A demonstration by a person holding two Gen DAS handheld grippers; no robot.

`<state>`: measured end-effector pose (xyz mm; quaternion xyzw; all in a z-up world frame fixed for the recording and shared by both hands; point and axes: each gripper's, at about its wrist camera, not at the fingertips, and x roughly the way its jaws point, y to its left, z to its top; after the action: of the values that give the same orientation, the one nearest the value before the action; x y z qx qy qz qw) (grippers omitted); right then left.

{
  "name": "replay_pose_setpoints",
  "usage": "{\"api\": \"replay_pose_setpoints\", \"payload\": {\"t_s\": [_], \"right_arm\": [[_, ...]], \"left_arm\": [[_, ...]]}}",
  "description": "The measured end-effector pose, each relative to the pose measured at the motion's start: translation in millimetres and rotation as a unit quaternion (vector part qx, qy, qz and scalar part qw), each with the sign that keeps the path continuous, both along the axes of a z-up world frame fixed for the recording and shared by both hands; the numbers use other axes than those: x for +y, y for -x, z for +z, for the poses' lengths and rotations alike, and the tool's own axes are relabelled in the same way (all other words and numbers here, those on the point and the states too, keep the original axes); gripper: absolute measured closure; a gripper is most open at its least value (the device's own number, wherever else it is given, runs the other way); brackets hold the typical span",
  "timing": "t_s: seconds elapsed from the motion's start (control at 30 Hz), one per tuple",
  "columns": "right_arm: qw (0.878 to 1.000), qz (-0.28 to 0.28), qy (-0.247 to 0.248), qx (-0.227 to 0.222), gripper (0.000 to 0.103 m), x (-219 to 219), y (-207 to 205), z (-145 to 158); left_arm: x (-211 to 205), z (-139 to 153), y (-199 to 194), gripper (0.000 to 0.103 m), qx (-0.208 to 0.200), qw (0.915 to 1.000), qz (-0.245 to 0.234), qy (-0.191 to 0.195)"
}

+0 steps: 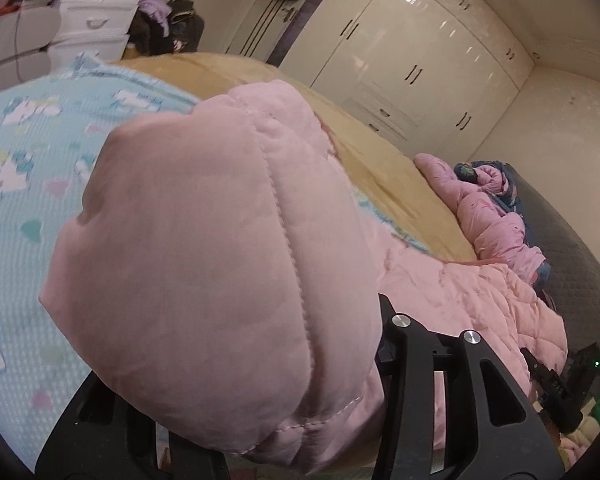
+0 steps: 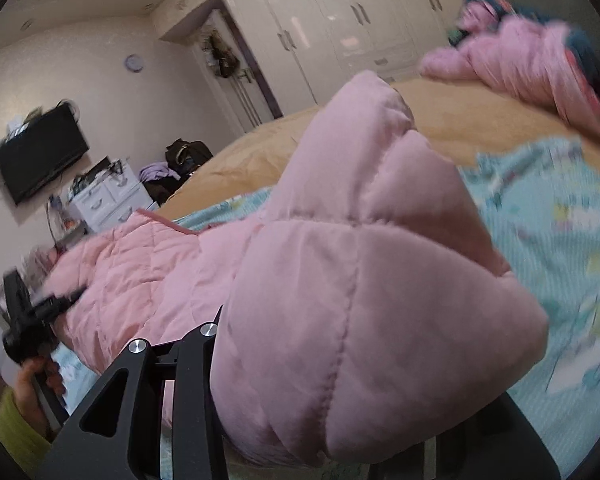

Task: Fold large clothes

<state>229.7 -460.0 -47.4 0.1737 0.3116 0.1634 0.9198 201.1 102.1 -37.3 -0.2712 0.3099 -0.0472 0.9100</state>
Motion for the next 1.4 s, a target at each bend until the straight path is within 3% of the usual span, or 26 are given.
{"api": "replay_pose_setpoints", "payload": {"t_s": [0.3, 0.4, 0.57, 0.8, 0.9, 1.07, 1.13, 1.23, 1.4], "right_arm": [[0.994, -0.058, -0.046, 0.081, 0.053, -11, -6, -36], [0.986, -0.086, -0.073, 0.12, 0.04, -13, -12, -49], [0.975, -0.122, -0.098, 0.157, 0.009, -18, -13, -64], [0.972, -0.134, -0.092, 0.167, 0.004, -25, -4, -59], [0.974, -0.139, -0.077, 0.16, 0.004, -29, 3, -51], [0.977, -0.153, -0.044, 0.144, 0.004, -34, 16, -35], [0.977, -0.172, -0.024, 0.127, 0.004, -38, 24, -24], [0.978, -0.192, 0.019, 0.083, 0.004, -42, 37, -2], [0.982, -0.171, 0.086, 0.0, 0.004, -22, 62, 45]], "left_arm": [[6, -23, -4, 0.052, 0.029, 0.9995, 0.009, -0.002], [10, -30, -7, 0.045, 0.041, 0.9991, 0.013, 0.007], [15, -35, -9, 0.037, 0.056, 0.9982, 0.012, 0.018], [18, -35, -6, 0.027, 0.071, 0.9971, 0.014, 0.021], [19, -31, -2, 0.017, 0.077, 0.9968, 0.018, 0.012], [25, -23, 9, 0.013, 0.08, 0.9965, 0.025, -0.001], [28, -17, 15, 0.009, 0.077, 0.996, 0.04, -0.023], [32, -6, 25, 0.009, 0.068, 0.9956, 0.048, -0.043], [31, 26, 47, 0.009, 0.027, 0.9928, 0.07, -0.093]]}}
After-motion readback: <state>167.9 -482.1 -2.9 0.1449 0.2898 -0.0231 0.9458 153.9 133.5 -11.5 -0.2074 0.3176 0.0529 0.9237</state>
